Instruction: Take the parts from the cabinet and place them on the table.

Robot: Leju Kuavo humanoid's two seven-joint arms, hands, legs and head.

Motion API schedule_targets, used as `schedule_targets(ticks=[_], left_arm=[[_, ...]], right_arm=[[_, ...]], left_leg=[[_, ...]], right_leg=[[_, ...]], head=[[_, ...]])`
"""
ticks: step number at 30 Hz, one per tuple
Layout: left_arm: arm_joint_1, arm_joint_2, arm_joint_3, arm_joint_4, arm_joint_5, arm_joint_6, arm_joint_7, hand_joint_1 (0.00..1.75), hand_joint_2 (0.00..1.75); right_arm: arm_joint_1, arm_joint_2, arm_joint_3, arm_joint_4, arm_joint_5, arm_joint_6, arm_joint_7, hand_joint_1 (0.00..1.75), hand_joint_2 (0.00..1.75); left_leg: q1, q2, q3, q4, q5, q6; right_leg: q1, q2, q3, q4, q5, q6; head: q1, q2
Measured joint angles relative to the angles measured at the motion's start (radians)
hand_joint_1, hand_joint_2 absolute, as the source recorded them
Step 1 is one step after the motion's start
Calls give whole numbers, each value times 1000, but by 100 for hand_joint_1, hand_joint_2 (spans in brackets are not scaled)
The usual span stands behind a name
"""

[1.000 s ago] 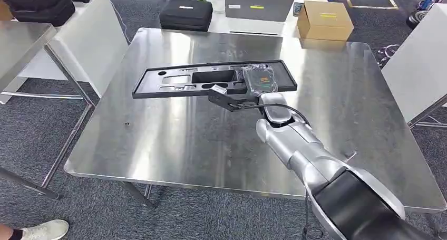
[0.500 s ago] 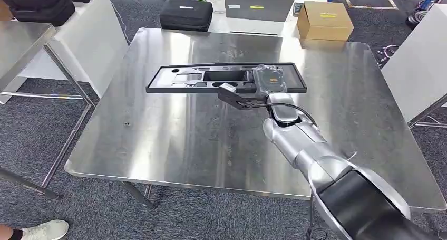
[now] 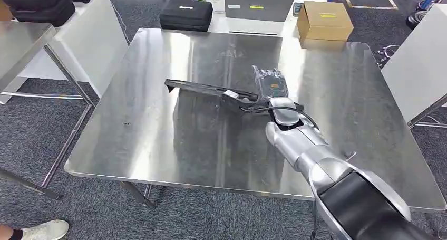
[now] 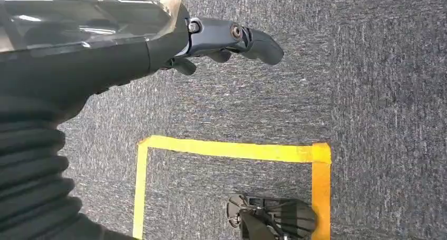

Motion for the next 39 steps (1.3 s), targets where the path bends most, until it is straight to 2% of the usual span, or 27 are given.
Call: schedule_targets(ticks=[8, 17, 21, 22, 25, 28, 29, 30, 32, 33, 35, 36, 38, 39], left_arm=[[0, 0, -2, 0, 0, 0, -11, 0, 175], [0, 0, -8, 0, -2, -5, -12, 0, 175], [0, 0, -9, 0, 5, -5, -12, 0, 175], [0, 0, -9, 0, 7, -5, -12, 0, 0], [0, 0, -9, 0, 10, -5, -12, 0, 0], [0, 0, -9, 0, 16, -6, -12, 0, 0], [0, 0, -9, 0, 16, -7, -12, 0, 0], [0, 1, -10, 0, 16, -12, -12, 0, 0], [0, 2, -10, 0, 18, -23, -10, 0, 0], [0, 2, -11, 0, 18, -26, -9, 0, 0], [0, 3, -11, 0, 18, -28, -9, 0, 0], [0, 4, -11, 0, 20, -36, -9, 0, 0], [0, 6, -11, 0, 24, -49, -13, 0, 0], [-1, 7, -11, 0, 28, -55, -15, 0, 0]], right_arm=[[0, -1, -1, 0, 16, -4, -13, 0, 0], [0, -2, -8, 0, 32, -42, -38, 0, 0], [0, 0, -33, -2, 8, -63, -72, 0, 0], [0, 2, -39, -2, -2, -66, -82, 0, 0], [0, 11, -66, -7, -45, -66, -121, 0, 0], [0, 31, -131, -33, -179, -48, -244, 0, 0], [0, 39, -156, -47, -235, -21, -285, 0, 0], [0, 48, -189, -65, -315, 36, -334, 0, 0], [4, 64, -255, -106, -466, 182, -405, 0, 0], [7, 73, -292, -132, -514, 230, -427, 0, 0], [9, 84, -334, -161, -549, 269, -441, 0, 0], [11, 88, -354, -176, -607, 330, -459, 0, 0], [37, 96, -407, -229, -812, 533, -494, 0, 0], [58, 99, -426, -263, -931, 629, -482, 0, 0]], left_leg=[[0, 0, 0, 0, 0, 0], [0, 0, 0, 0, 0, 0], [0, 0, 0, 0, 0, 0], [0, 0, 0, 0, 0, 0], [0, 0, 0, 0, 0, 0], [0, 0, 0, 0, 0, 0], [0, 0, 0, 0, 0, 0], [0, 0, 0, 0, 0, 0], [0, 0, 0, 0, 0, 0], [0, 0, 0, 0, 0, 0], [0, -1, 0, 0, 0, 0], [0, -1, 0, 0, 0, 0], [0, 0, 0, 0, 0, 0], [0, 1, 0, 0, 0, 0]], right_leg=[[0, 0, 0, 0, 0, 0], [0, 0, 0, 0, 0, 0], [0, 0, 0, 0, 0, 0], [0, 0, 0, 0, 0, 0], [0, 0, 1, 0, 0, 0], [0, 0, 0, 0, 0, 0], [0, 0, 0, 0, 0, 0], [0, 0, 0, 0, 0, 0], [0, 0, 0, 0, 0, 0], [0, 0, 0, 0, 0, 0], [0, 0, 0, 0, 0, 0], [0, 0, 0, 0, 0, 0], [0, 0, 0, 0, 0, 0], [0, 0, 0, 0, 0, 0]], head=[[0, 0], [0, 0], [0, 0], [0, 0], [0, 0], [0, 0], [0, 0], [0, 0], [0, 0], [0, 0], [0, 0], [0, 0], [0, 0], [0, 0]])
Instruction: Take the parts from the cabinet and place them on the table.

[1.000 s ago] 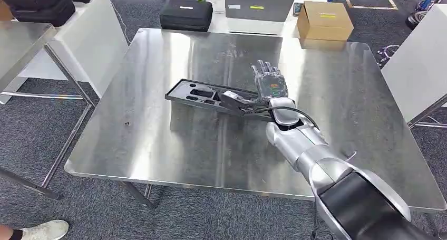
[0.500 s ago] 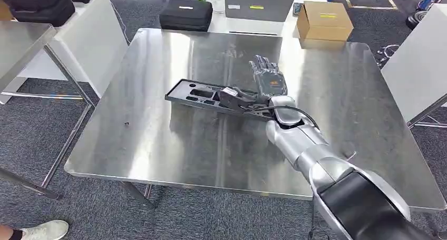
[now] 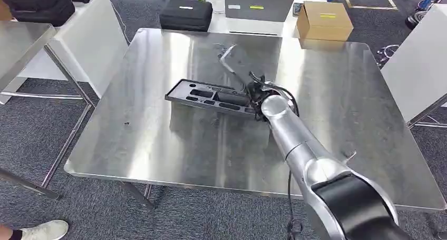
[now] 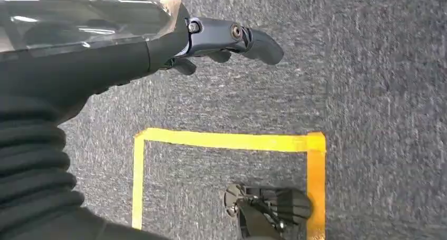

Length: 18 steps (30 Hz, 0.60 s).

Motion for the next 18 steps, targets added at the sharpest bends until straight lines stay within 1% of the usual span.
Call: schedule_targets(ticks=[1, 2, 4, 8, 9, 11, 12, 13, 15, 18], left_arm=[[0, 1, 0, 0, 1, -5, -3, 0, 0], [0, 2, 0, 0, 2, -6, -6, 0, 0], [1, 3, 0, 0, 3, -8, -7, 0, 0], [1, 7, 0, 0, 3, -8, -8, 0, 0], [1, 7, -1, 0, 3, -11, -10, 0, 0], [2, 8, -3, 0, 3, -24, -16, 0, 0], [2, 8, -4, 0, 4, -25, -16, 0, 0], [4, 8, -5, 0, 5, -26, -16, 0, 0], [12, 8, -5, 0, 11, -25, -24, 0, 0], [20, 10, -4, 0, 13, -21, -35, 0, 0]], right_arm=[[25, 0, -13, -40, -114, 73, 19, 0, 0], [51, -1, -16, -86, -210, 113, 36, 0, 0], [88, -5, -16, -148, -285, 115, 54, 0, 0], [123, -17, -15, -218, -328, 114, 66, 0, 0], [130, -20, -14, -229, -375, 141, 70, 0, 0], [177, -42, 7, -300, -562, 230, 69, 0, 0], [215, -57, 26, -358, -643, 246, 62, 0, 0], [261, -79, 53, -432, -711, 238, 49, 0, 0], [356, -125, 105, -571, -771, 206, 23, 0, 0], [488, -192, 180, -747, -774, 194, -27, 0, 0]], left_leg=[[0, -1, 0, 0, 0, 0], [0, -2, 0, 0, 0, 0], [0, -2, 0, 0, 0, 0], [0, 0, 0, 0, 0, 0], [0, 0, 0, 0, 0, 0], [0, -2, 1, 0, 0, 0], [0, -4, 1, 0, 0, 0], [0, -5, 1, 0, 0, 0], [0, -4, 0, 0, -1, 0], [0, -3, -1, 0, -2, -1]], right_leg=[[0, 0, 0, 0, 0, 0], [0, 0, 0, 0, 0, 0], [0, -1, 0, 0, 0, 0], [0, 0, 0, 0, 0, 0], [0, 0, 0, 0, 0, 0], [0, -1, 0, -1, 0, 0], [0, -3, 1, -1, 0, 0], [0, -3, 1, -1, -1, 0], [0, -3, 0, -1, -1, 0], [0, -2, -1, -1, -1, 0]], head=[[0, 0], [0, 0], [0, 0], [0, 0], [0, 0], [0, 0], [0, 0], [0, 0], [0, 0], [0, 0]])
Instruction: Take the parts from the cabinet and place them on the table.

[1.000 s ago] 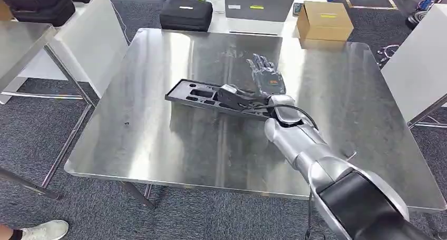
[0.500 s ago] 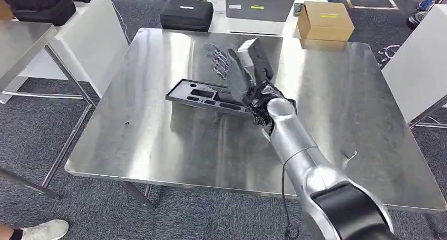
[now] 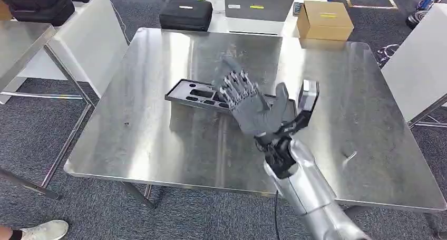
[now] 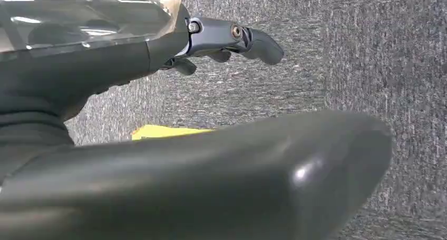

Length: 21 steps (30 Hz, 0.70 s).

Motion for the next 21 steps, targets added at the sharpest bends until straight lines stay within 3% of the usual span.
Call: schedule_targets(ticks=[4, 8, 17, 21], left_arm=[[9, 1, 0, 0, 9, 6, -11, 0, 0], [13, 2, 0, 0, 11, 7, -14, 0, 0], [13, 1, 0, 1, 17, 11, -16, 0, 0], [16, 2, 0, 1, 19, 19, -25, 0, 0]], right_arm=[[151, -82, 68, -192, 26, 8, -82, 0, 0], [237, -134, 101, -303, 34, 9, -98, 0, 0], [280, -173, 123, -390, 41, 8, -103, 0, 0], [339, -193, 126, -432, 73, 1, -134, 0, 0]], left_leg=[[0, -1, 0, 0, -1, -1], [0, 0, 0, 0, -1, -1], [0, 0, 1, 0, 0, 0], [0, 0, 1, 0, 0, 0]], right_leg=[[0, 0, 0, 0, -1, 0], [0, 1, 0, 0, 0, 0], [0, 1, 1, 0, 0, 0], [0, 0, 1, 0, 0, 0]], head=[[0, 0], [0, 0], [0, 0], [0, 0]])
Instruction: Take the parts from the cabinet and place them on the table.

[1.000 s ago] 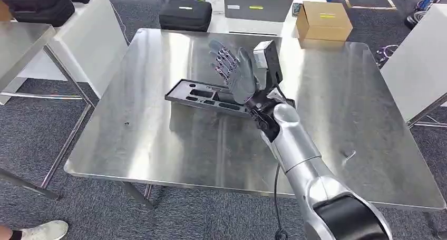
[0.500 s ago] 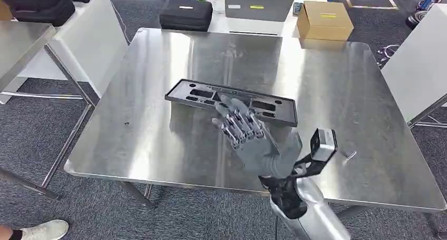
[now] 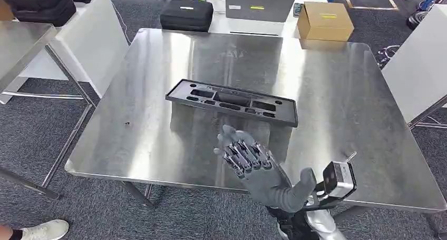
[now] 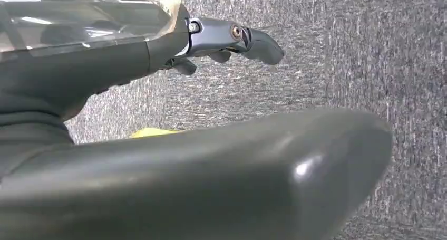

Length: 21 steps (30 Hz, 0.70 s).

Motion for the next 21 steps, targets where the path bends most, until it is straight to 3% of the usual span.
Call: schedule_targets(ticks=[4, 10, 12, 13, 14, 15, 17, 18, 19, 20, 21], left_arm=[[2, 0, 0, 0, 0, 0, -7, 0, 0], [2, 0, 0, 0, 0, 0, -7, 0, 0], [2, 2, 0, 0, 2, -2, -3, 0, 0], [2, 5, 0, 0, 4, -6, -1, 0, 0], [1, 6, 0, 0, 6, -6, 0, 0, 0], [1, 6, 0, 0, 6, -6, 0, 0, 0], [1, 7, 1, 0, 7, -6, 3, 0, 0], [2, 7, 1, 2, 9, -6, 3, 0, 0], [2, 7, 1, 3, 9, -5, 3, 0, 0], [2, 7, 2, 3, 9, -3, 3, 0, 0], [2, 7, 2, 5, 11, -3, 3, 0, 0]], right_arm=[[61, -26, 0, -29, 38, -8, -31, 0, 0], [64, -29, 0, -30, 41, -8, -34, 0, 0], [77, -43, -3, -37, 50, -7, -43, 0, 0], [85, -47, -5, -42, 48, -2, -45, 0, 0], [89, -52, -9, -50, 47, -1, -45, 0, 0], [89, -53, -10, -52, 47, 0, -45, 0, 0], [92, -55, -10, -53, 48, 1, -43, 0, 0], [97, -55, -10, -53, 50, 1, -42, 0, 0], [101, -55, -10, -53, 51, 2, -41, 0, 0], [103, -55, -10, -53, 51, 2, -40, 0, 0], [102, -55, -10, -53, 52, 3, -37, 0, 0]], left_leg=[[0, 0, -1, 0, -1, 0], [0, 0, -1, 0, -1, 0], [-5, 0, -1, 3, -6, 5], [-10, 0, -1, 4, -4, 13], [1, 8, 5, -16, 15, 28], [3, 9, 4, -20, 19, 33], [5, 11, -2, -20, 21, 35], [4, 12, -6, -19, 24, 34], [5, 13, -9, -19, 26, 31], [7, 13, -12, -19, 29, 28], [9, 13, -14, -18, 31, 24]], right_leg=[[0, 0, -1, 0, 0, 0], [0, 0, -1, 0, 0, 0], [-6, 0, 0, -3, -1, 4], [-11, 1, 1, -3, 4, 12], [-14, 0, -7, 9, -8, 18], [-10, 0, -23, 47, -38, 10], [-11, 1, -91, 207, -114, 2], [-12, 1, -122, 283, -142, 4], [-12, 0, -134, 319, -148, 10], [-14, 0, -121, 301, -135, 21], [-18, -1, -86, 239, -107, 34]], head=[[0, 0], [0, 0], [-1, 0], [0, 0], [-1, 0], [2, 0], [9, 0], [8, 0], [9, 0], [9, 0], [9, 0]])
